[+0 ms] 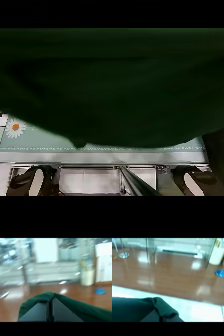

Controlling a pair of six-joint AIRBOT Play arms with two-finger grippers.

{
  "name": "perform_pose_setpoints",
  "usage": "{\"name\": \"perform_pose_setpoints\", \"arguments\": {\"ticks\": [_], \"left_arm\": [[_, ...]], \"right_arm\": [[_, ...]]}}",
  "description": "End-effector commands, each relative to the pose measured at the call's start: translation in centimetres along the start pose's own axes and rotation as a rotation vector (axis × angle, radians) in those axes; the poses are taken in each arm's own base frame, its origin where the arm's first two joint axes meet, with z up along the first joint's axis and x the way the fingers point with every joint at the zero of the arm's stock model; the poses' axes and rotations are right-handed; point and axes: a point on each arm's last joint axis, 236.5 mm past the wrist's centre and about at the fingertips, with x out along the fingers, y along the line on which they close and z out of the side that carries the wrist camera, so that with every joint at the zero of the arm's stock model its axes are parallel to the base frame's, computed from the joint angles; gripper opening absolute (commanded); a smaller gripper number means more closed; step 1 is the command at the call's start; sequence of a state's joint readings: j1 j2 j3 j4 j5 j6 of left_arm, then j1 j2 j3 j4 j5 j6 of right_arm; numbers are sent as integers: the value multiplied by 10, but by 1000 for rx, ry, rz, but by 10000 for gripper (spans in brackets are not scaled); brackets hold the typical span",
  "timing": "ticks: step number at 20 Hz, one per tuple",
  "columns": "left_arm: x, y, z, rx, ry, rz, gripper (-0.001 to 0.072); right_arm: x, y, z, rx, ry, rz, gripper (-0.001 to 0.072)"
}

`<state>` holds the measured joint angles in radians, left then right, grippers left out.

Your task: Fold the shirts.

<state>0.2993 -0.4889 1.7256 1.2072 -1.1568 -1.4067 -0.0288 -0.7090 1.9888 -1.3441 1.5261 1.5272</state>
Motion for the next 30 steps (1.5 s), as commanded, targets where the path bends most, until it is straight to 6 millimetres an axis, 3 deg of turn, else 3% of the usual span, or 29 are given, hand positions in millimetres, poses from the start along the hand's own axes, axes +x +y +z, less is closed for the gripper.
{"name": "perform_pose_setpoints", "arguments": {"ticks": [1,4,7,12,17,21,24,26,28,30], "left_arm": [[-24,34,-28,-14,107,133,19],[10,33,-72,-84,244,101,19],[63,28,-140,-169,444,42,19],[168,33,-273,-307,768,-13,19],[276,33,-403,-469,902,-59,19],[318,37,-493,-572,990,-29,19],[328,24,-534,-655,1038,-36,19],[326,18,-548,-658,1066,-40,19],[325,14,-545,-667,1069,-52,19],[324,11,-528,-730,1055,-80,19]], "right_arm": [[-2,-10,-26,37,76,-47,19],[33,-18,-47,60,164,-47,19],[89,-21,-81,75,291,-4,18],[225,-19,-152,146,510,131,18],[369,-30,-239,315,623,181,18],[448,-56,-306,387,643,117,18],[478,-52,-341,430,718,150,19],[488,-49,-353,443,760,175,19],[490,-46,-355,438,789,193,19],[480,-43,-344,433,808,220,19]]}}
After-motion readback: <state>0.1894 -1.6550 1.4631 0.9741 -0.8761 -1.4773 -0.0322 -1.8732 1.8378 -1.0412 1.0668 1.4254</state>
